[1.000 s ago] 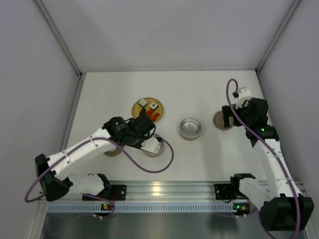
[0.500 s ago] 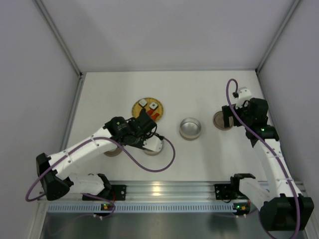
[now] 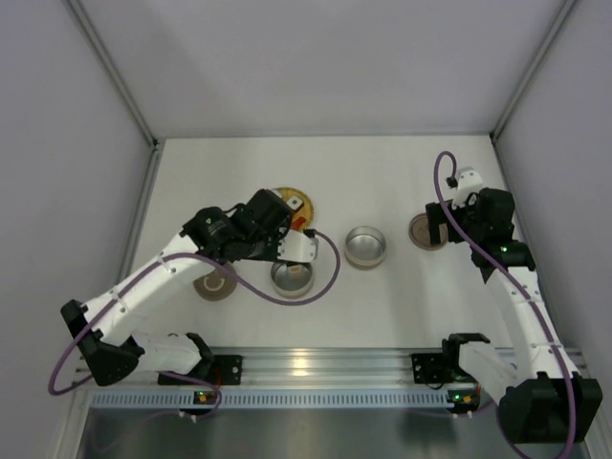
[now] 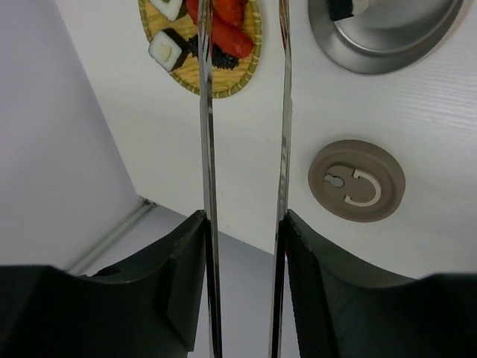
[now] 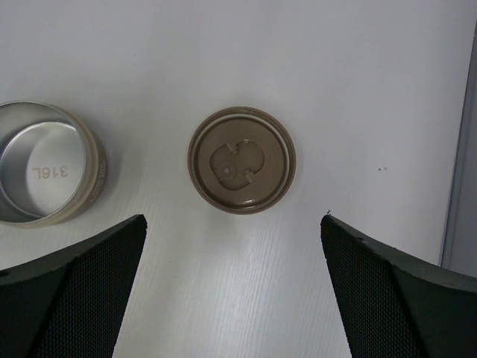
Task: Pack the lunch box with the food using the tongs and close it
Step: Place the fake food in the packing box, then pick up the fake food from the plate.
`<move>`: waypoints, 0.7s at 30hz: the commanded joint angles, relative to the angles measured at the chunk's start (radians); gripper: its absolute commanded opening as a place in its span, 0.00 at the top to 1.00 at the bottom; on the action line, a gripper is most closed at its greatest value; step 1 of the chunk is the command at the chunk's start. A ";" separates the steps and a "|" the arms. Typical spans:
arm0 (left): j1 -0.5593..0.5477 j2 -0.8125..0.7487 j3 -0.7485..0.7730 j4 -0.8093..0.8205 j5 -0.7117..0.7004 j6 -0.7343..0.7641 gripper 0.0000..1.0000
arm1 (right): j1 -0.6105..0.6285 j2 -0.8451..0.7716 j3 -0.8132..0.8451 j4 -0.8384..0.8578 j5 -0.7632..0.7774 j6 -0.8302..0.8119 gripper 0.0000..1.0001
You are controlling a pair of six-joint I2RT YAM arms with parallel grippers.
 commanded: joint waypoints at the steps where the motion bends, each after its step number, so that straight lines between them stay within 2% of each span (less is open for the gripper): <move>1: 0.135 0.045 0.098 0.058 0.082 -0.042 0.51 | 0.012 -0.001 0.006 0.041 -0.015 0.010 0.01; 2: 0.225 0.085 0.149 0.059 0.149 -0.052 0.51 | 0.014 -0.001 0.005 0.039 -0.015 0.009 0.01; 5: 0.383 0.151 0.209 0.078 0.230 -0.093 0.50 | 0.012 -0.003 0.003 0.041 -0.009 0.007 0.01; 8: 0.491 0.241 0.263 0.114 0.281 -0.154 0.49 | 0.012 -0.004 0.000 0.039 -0.006 0.005 0.01; 11: 0.538 0.323 0.298 0.137 0.284 -0.225 0.48 | 0.012 -0.003 -0.001 0.039 -0.002 0.001 0.01; 21: 0.543 0.453 0.333 0.213 0.300 -0.355 0.46 | 0.012 0.000 -0.013 0.048 0.008 -0.011 0.01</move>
